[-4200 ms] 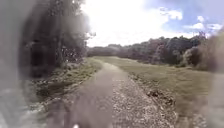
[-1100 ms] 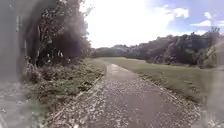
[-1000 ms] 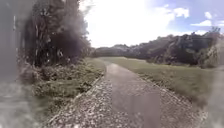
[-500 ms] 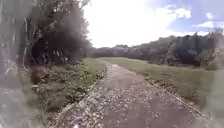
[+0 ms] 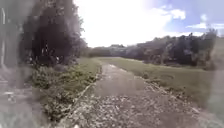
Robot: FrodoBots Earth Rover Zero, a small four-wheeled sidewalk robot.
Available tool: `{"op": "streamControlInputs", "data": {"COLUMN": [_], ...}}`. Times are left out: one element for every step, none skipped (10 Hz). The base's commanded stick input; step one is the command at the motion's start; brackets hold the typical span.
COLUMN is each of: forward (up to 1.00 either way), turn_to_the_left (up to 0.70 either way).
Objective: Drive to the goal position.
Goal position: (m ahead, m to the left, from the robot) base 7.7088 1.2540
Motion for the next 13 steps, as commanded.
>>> {"op": "streamControlInputs", "data": {"forward": [1.00,1.00,1.00,1.00,1.00,1.00,1.00,1.00,1.00,1.00,1.00,1.00,1.00], "turn_to_the_left": [0.00,0.00,0.00,0.00,0.00,0.00,0.00,0.00,0.00,0.00,0.00,0.00,0.00]}}
